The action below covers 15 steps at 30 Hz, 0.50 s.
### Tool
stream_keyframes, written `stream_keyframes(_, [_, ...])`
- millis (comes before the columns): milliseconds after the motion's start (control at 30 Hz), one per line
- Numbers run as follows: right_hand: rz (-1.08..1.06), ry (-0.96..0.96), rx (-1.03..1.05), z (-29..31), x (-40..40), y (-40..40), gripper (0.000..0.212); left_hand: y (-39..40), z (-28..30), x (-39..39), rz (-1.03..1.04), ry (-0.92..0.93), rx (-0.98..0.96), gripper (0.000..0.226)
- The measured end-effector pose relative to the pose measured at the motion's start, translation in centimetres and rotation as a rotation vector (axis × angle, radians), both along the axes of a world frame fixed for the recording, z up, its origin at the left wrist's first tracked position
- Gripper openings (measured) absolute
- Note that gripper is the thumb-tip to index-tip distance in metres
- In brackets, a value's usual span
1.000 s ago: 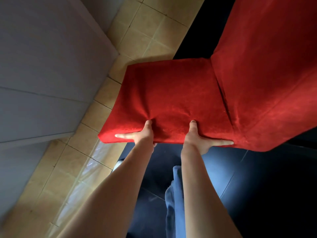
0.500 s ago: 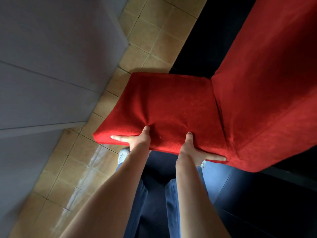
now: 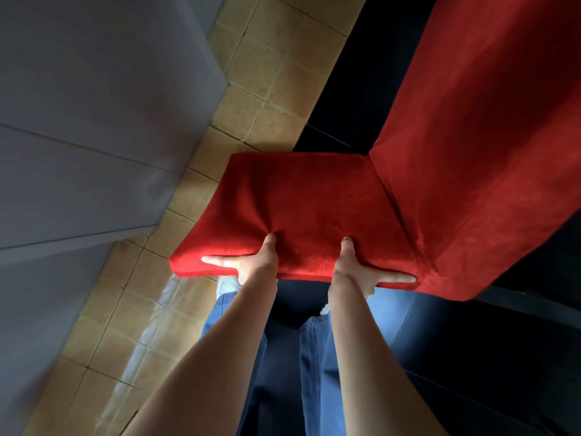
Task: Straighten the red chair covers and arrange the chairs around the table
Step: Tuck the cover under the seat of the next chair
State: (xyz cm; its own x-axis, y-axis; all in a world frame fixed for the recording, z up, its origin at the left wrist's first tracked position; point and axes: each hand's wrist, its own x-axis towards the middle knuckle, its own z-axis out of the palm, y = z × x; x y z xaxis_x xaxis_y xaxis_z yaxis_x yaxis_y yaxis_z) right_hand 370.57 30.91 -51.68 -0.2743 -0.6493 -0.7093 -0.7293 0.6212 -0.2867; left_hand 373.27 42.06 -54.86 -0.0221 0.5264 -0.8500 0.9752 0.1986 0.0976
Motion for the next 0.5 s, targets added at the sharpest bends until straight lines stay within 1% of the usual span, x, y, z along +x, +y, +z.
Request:
stream_keyframes(33, [-0.012, 0.000, -0.029, 0.2, 0.5, -0.1, 0.127, 0.0, 0.2, 0.1, -0.004, -0.040, -0.010, 0.111])
stream_keyframes(67, [-0.008, -0.015, -0.032, 0.3, 0.8, -0.3, 0.132, -0.1, 0.5, 0.4, -0.012, -0.070, -0.018, 0.120])
stream_keyframes(100, [0.013, -0.018, -0.046, 0.3, 1.2, -0.5, 0.135, -0.1, 0.7, 0.6, -0.035, -0.120, -0.008, 0.129])
stream_keyframes(167, [0.053, -0.015, -0.063, 0.3, 1.9, -0.8, 0.138, -0.4, 1.4, 0.9, -0.114, -0.165, 0.040, 0.138])
stream_keyframes(367, [0.060, -0.136, -0.104, 0.7, 5.2, -2.1, 0.140, -2.2, 2.4, 3.4, -0.108, -0.321, 0.082, 0.139])
stream_keyframes(500, [0.101, -0.144, -0.114, 1.1, 7.9, -3.1, 0.136, -3.4, 2.7, 6.2, -0.108, -0.348, 0.120, 0.137])
